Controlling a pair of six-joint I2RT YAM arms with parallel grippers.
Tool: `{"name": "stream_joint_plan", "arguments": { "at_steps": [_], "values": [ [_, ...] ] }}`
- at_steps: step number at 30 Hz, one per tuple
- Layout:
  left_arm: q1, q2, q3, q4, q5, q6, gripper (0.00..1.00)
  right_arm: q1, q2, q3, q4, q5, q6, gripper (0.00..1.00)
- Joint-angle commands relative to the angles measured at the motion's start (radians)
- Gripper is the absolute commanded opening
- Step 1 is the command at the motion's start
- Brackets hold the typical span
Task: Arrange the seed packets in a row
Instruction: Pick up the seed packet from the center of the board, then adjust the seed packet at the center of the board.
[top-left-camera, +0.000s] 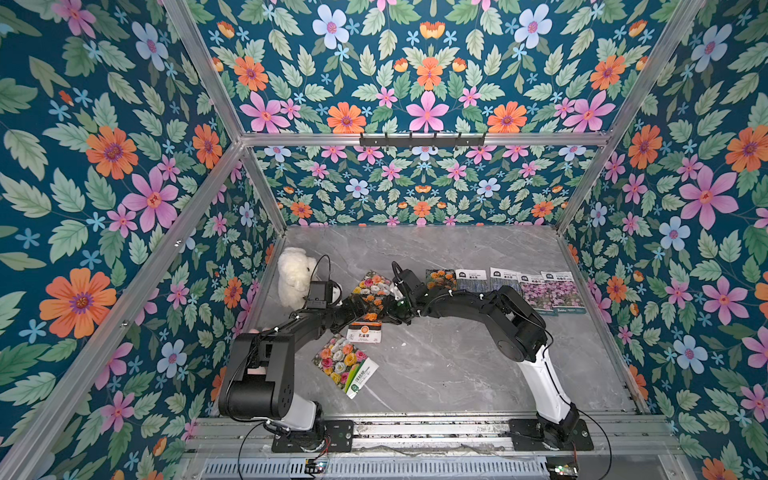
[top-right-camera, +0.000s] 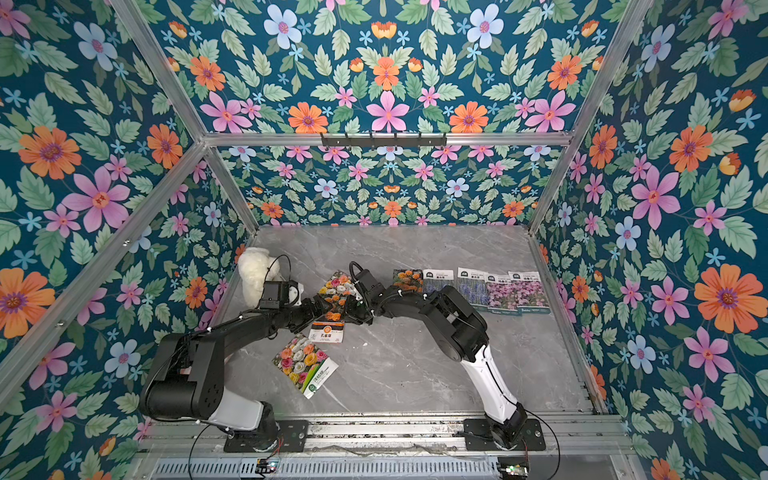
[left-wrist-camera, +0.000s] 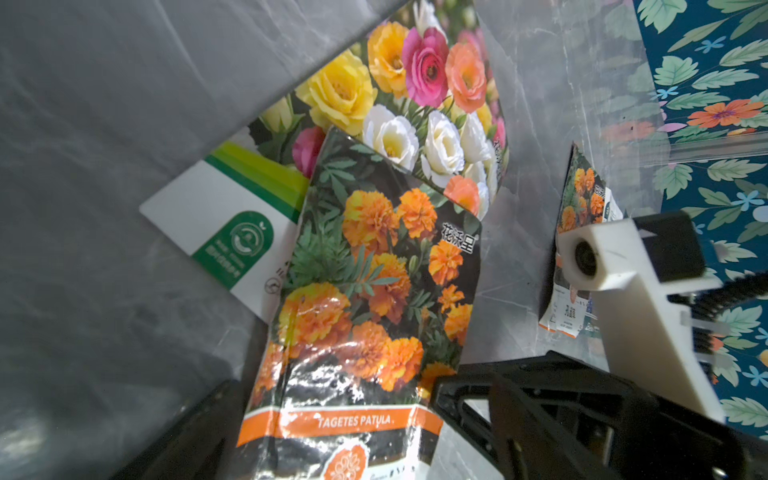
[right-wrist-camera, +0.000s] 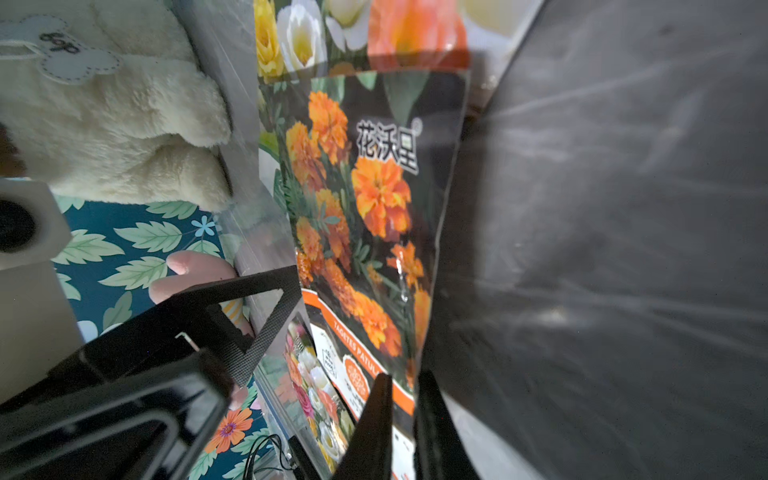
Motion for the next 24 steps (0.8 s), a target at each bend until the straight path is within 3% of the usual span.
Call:
{"name": "stream_joint_plan", "arguments": {
  "at_steps": [1,3,8,15,21,24],
  "values": [
    [-0.001,-0.017,0.008,-0.078,-0.009,-0.001,0.97,0.000,-0.036,0.004,0.007,0.027,-0.022,0.06],
    [-0.001,-0.039,0.025,-0.094,-0.018,0.001,0.97,0.000,-0.071,0.004,-0.022,0.058,-0.059,0.00],
    [-0.001,-0.109,0.084,-0.176,-0.083,0.025,0.99,-0.005,-0.210,-0.036,-0.079,0.150,-0.175,0.00],
    [-0.001,-0.204,0.191,-0.294,-0.152,0.078,0.99,-0.067,-0.447,-0.230,-0.074,0.234,-0.250,0.00],
    [-0.001,-0.267,0.256,-0.359,-0.193,0.106,0.99,-0.179,-0.604,-0.375,-0.086,0.161,-0.247,0.00],
    [-0.001,-0.290,0.278,-0.374,-0.195,0.114,1.00,-0.226,-0.610,-0.386,-0.132,0.109,-0.260,0.00]
  ]
}}
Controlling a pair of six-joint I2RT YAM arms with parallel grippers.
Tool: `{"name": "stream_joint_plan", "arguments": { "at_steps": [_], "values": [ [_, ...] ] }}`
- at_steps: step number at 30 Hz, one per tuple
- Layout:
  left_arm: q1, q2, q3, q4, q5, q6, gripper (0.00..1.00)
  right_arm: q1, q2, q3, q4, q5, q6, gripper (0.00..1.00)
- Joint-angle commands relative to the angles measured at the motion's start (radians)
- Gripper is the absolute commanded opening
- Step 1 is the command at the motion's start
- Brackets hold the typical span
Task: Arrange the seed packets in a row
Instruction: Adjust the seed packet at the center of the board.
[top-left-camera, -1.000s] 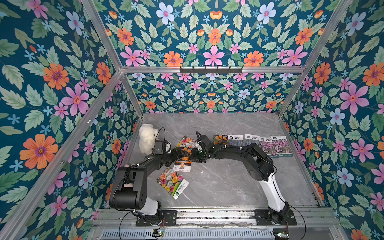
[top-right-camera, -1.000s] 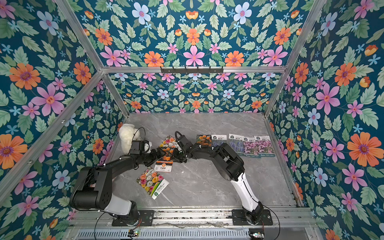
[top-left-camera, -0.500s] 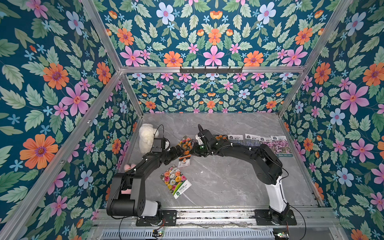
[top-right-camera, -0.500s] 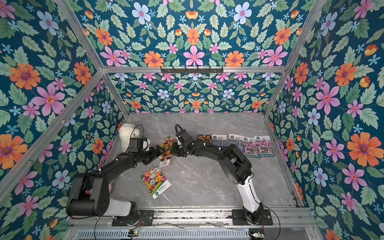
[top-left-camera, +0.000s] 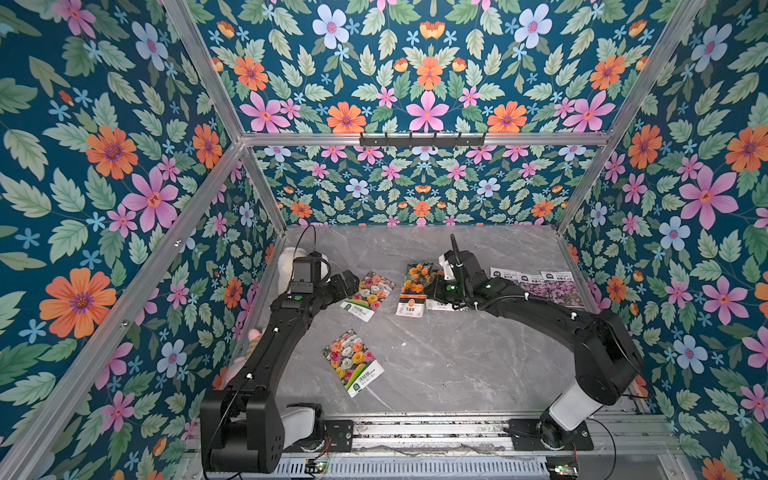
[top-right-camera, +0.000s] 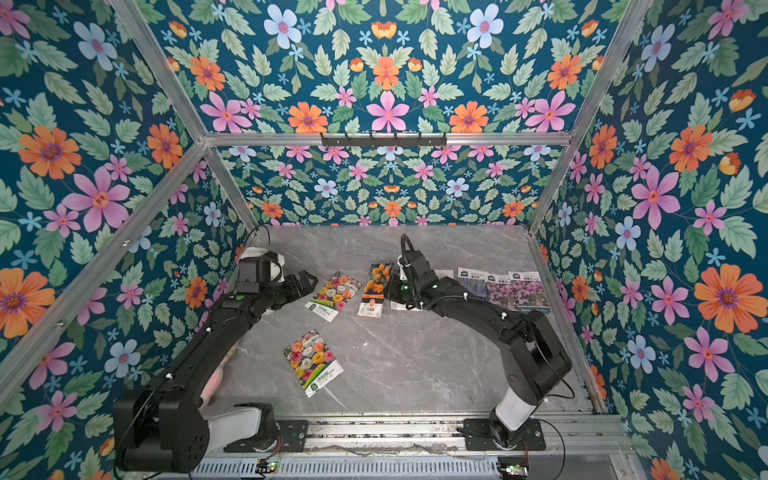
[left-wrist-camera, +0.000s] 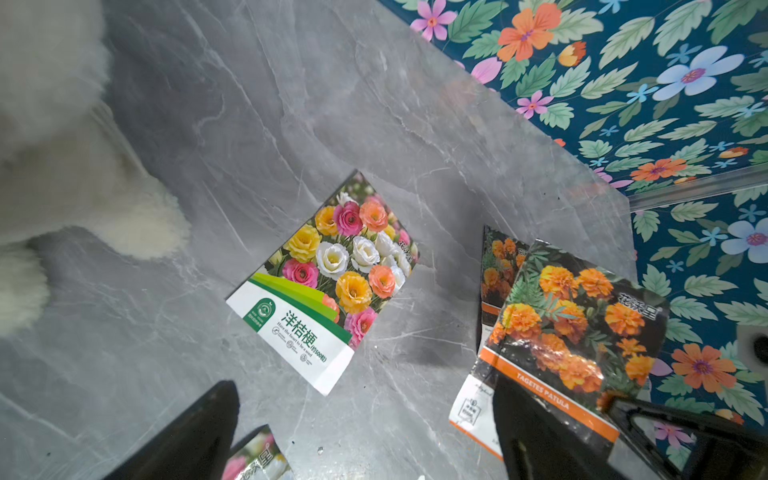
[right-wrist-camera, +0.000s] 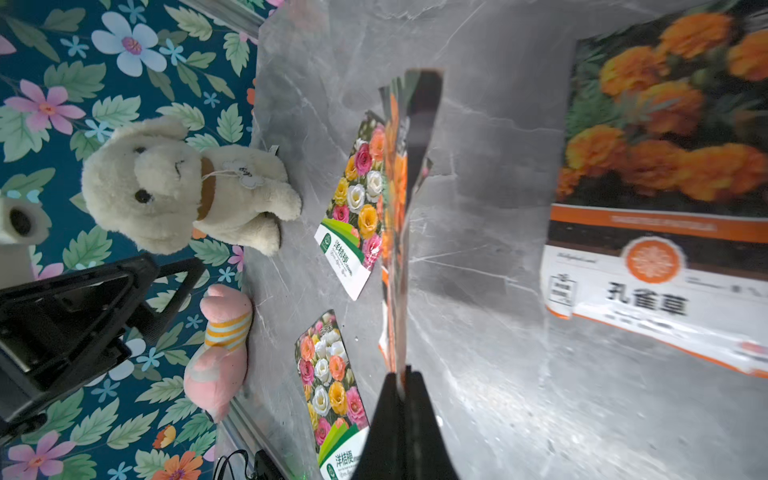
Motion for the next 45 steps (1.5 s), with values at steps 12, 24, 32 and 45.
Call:
{"name": "stream_joint_plan", "arguments": {
  "at_steps": [12,24,32,45],
  "values": [
    [-0.001,-0.034,0.030,-0.066,0.003,0.039,0.99,-0.062,0.236,0.209,-0.165,-0.153,-0.049,0.00],
    [-0.001,-0.037,-0.002,-0.050,0.041,0.025,0.99,-0.061,0.473,0.448,-0.207,-0.190,-0.016,0.00],
    [-0.001,-0.040,-0.021,-0.037,0.057,0.013,0.99,-0.053,0.597,0.594,-0.217,-0.205,0.001,0.00],
    [-0.002,-0.022,-0.041,-0.013,0.072,0.004,0.99,-0.094,0.500,0.524,-0.308,-0.197,-0.102,0.00]
  ]
}}
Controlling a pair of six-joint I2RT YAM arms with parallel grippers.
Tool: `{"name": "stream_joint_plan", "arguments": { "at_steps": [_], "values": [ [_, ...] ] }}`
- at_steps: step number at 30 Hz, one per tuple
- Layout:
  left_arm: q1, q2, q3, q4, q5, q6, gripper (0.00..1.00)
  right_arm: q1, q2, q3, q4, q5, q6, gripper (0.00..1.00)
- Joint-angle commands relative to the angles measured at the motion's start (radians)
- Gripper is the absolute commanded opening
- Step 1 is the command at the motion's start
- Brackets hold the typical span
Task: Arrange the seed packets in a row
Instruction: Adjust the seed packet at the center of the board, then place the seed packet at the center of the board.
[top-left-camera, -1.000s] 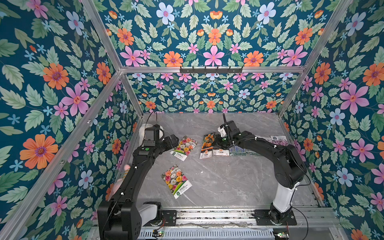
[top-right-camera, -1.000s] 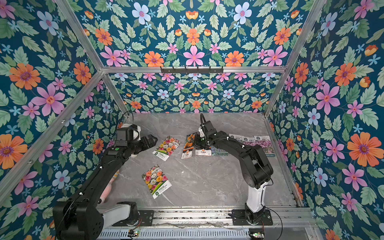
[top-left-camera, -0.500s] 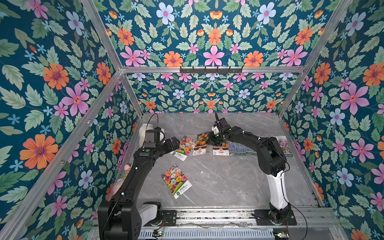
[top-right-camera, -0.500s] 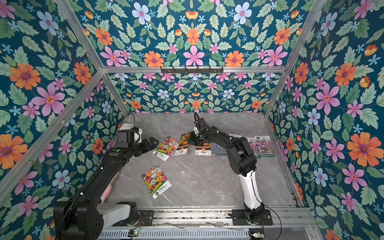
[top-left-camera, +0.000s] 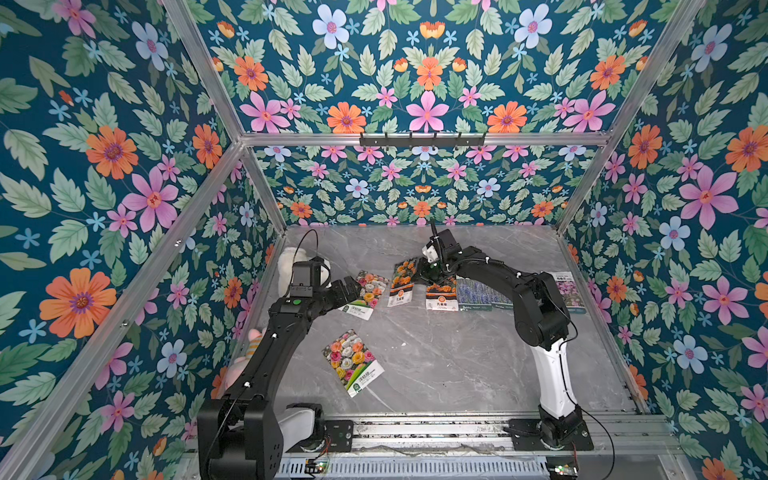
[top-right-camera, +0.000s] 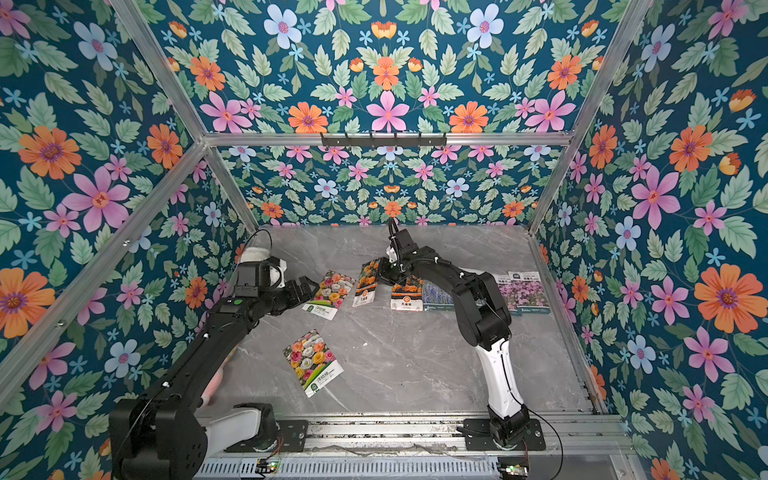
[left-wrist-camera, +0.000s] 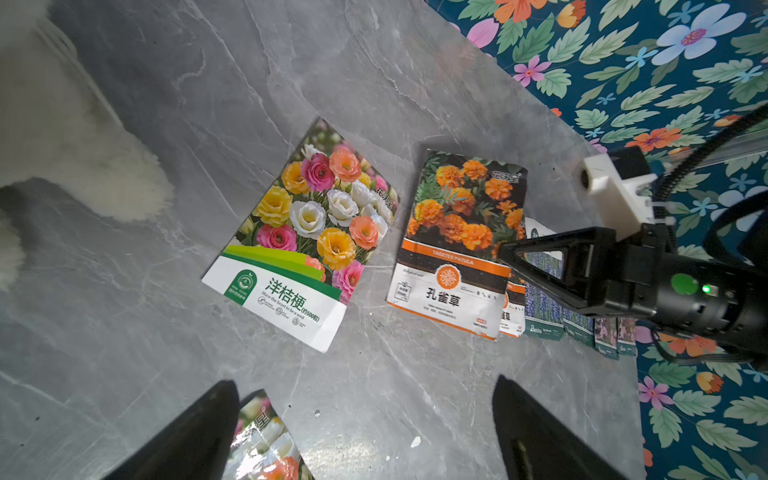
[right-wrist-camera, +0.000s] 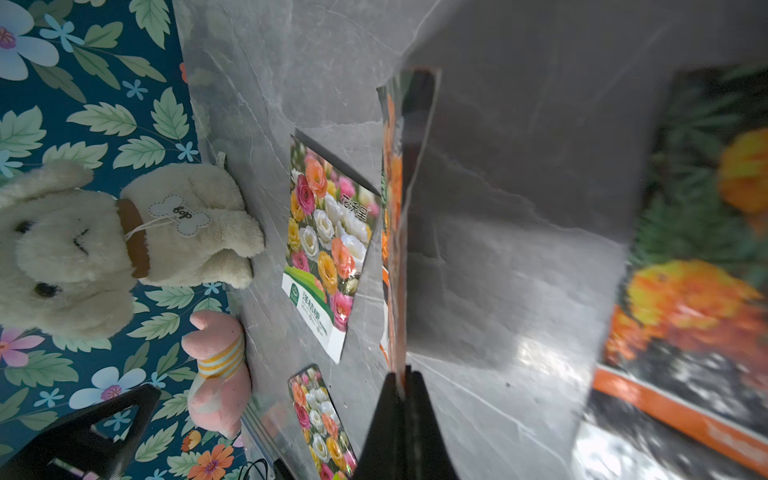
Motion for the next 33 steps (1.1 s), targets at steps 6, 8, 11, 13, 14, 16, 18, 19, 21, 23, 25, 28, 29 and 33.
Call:
{"name": "stream_joint_plan", "arguments": {
  "at_steps": [6,8,11,13,14,16,18,19,21,23,25,28,29,33],
  "values": [
    [-0.002,0.010,-0.002,0.036,0.014,-0.010,1.00,-0.033,-0.013,-0.060,-0.088,-0.039,-0.087,0.00],
    [-0.002,0.010,-0.002,0.037,0.015,-0.011,0.99,-0.039,0.001,-0.047,-0.106,-0.045,-0.099,0.00],
    [-0.002,0.010,-0.005,0.037,0.014,-0.012,0.99,-0.044,0.023,-0.023,-0.115,-0.053,-0.107,0.00],
    [-0.002,0.012,-0.006,0.038,0.015,-0.014,0.99,-0.044,0.046,0.008,-0.133,-0.053,-0.112,0.00],
    [-0.002,0.012,-0.006,0.038,0.017,-0.014,0.99,-0.045,0.056,0.019,-0.135,-0.055,-0.113,0.00],
    [-0.002,0.015,-0.008,0.040,0.017,-0.016,0.99,-0.045,0.078,0.047,-0.144,-0.056,-0.112,0.01],
    [-0.002,0.016,-0.008,0.040,0.018,-0.017,1.00,-0.043,0.096,0.071,-0.155,-0.053,-0.113,0.02],
    [-0.002,0.016,-0.008,0.040,0.018,-0.017,1.00,-0.044,0.103,0.081,-0.162,-0.049,-0.111,0.03],
    [-0.002,0.015,-0.009,0.039,0.018,-0.017,0.99,-0.044,0.112,0.092,-0.169,-0.038,-0.107,0.05],
    [-0.002,0.013,-0.010,0.038,0.017,-0.016,1.00,-0.044,0.115,0.095,-0.174,-0.025,-0.104,0.08],
    [-0.002,0.012,-0.010,0.037,0.016,-0.016,0.99,-0.045,0.116,0.094,-0.183,-0.014,-0.107,0.12],
    [-0.002,0.014,-0.007,0.034,0.014,-0.010,1.00,-0.046,0.107,0.085,-0.194,0.015,-0.121,0.20],
    [-0.002,0.014,-0.007,0.033,0.015,-0.010,0.99,-0.047,0.103,0.086,-0.196,0.021,-0.127,0.22],
    [-0.004,0.019,0.001,0.031,0.014,0.000,0.99,-0.054,0.075,0.104,-0.231,0.053,-0.151,0.32]
  ]
}}
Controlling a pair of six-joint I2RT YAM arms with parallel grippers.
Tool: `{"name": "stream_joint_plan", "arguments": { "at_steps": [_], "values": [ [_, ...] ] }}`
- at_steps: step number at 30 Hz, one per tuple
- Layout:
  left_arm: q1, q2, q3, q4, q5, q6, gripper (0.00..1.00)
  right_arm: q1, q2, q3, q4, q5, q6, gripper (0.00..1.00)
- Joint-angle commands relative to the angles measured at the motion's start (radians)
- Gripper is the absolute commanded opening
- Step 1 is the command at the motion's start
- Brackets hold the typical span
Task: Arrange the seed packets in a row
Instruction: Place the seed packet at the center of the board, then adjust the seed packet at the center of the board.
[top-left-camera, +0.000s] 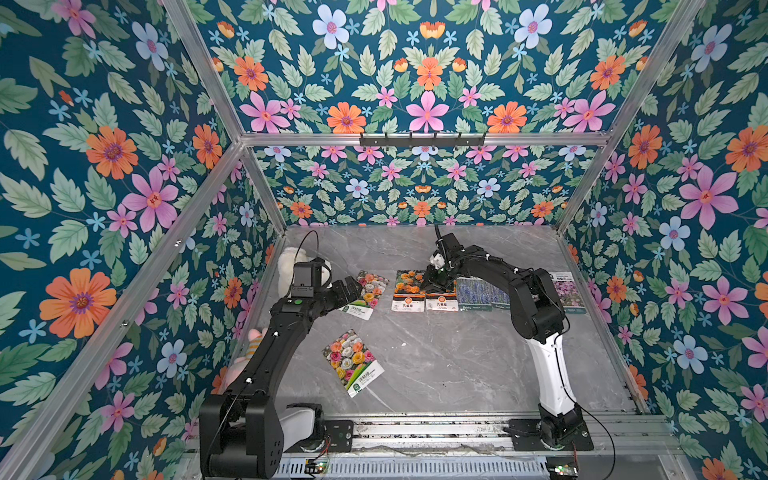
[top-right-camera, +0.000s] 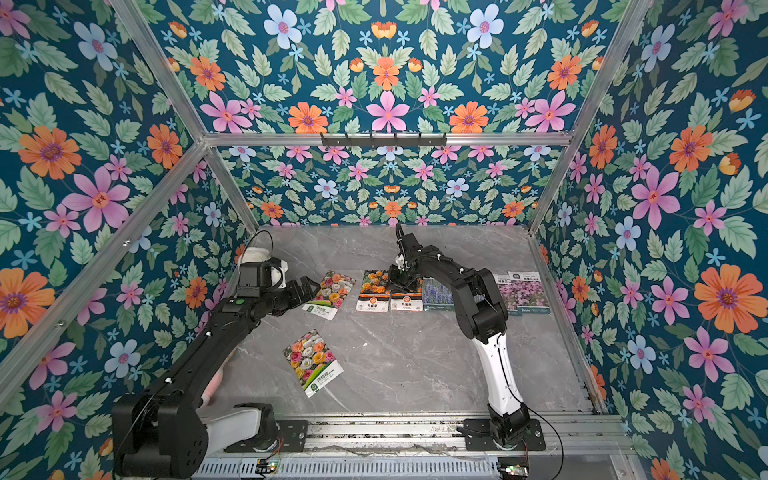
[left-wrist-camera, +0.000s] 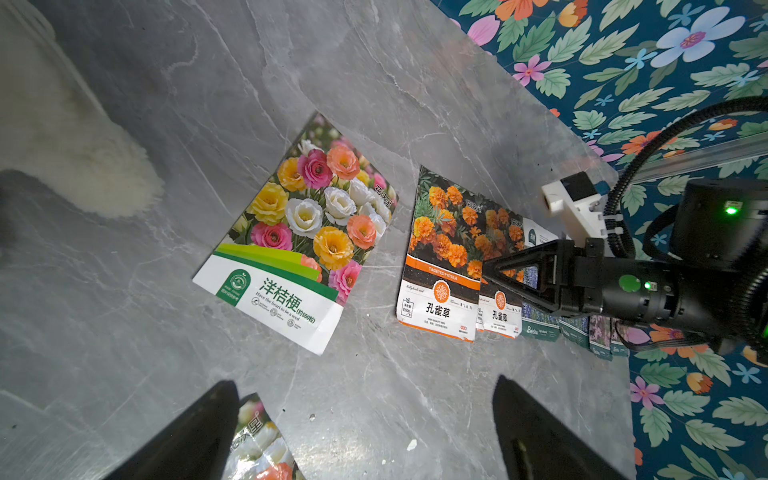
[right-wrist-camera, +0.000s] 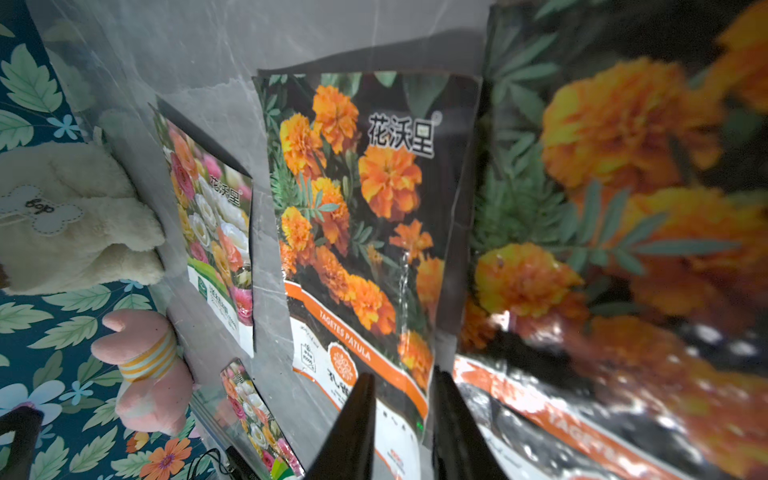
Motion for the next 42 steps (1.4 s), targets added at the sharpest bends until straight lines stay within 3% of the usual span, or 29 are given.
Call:
{"name": "stream_joint_plan", "arguments": {
  "at_steps": [1,6,15,21,26,32,42],
  "values": [
    [-0.003,0.007,0.013,0.010,0.001,0.020,0.99,-0.006,-0.038,0.026,-0.052,0.048,-0.037,0.34],
    [-0.049,0.026,0.041,0.006,-0.039,0.038,0.98,-0.006,-0.176,-0.036,-0.046,0.093,-0.044,0.51],
    [-0.258,0.203,0.170,-0.005,-0.207,0.086,0.97,-0.015,-0.564,-0.539,0.289,0.164,0.086,0.80],
    [-0.269,0.393,0.245,0.042,-0.265,0.116,1.00,-0.016,-0.734,-0.764,0.392,0.191,0.087,0.99],
    [-0.246,0.517,0.286,0.035,-0.368,0.106,1.00,-0.015,-0.783,-0.857,0.440,0.168,0.103,0.99],
    [-0.136,0.582,0.225,0.089,-0.285,0.061,0.99,-0.015,-0.791,-0.896,0.512,0.097,0.138,0.99],
    [-0.098,0.613,0.187,0.075,-0.285,0.113,0.97,0.060,-0.689,-0.832,0.542,0.078,0.179,0.97]
  ]
}}
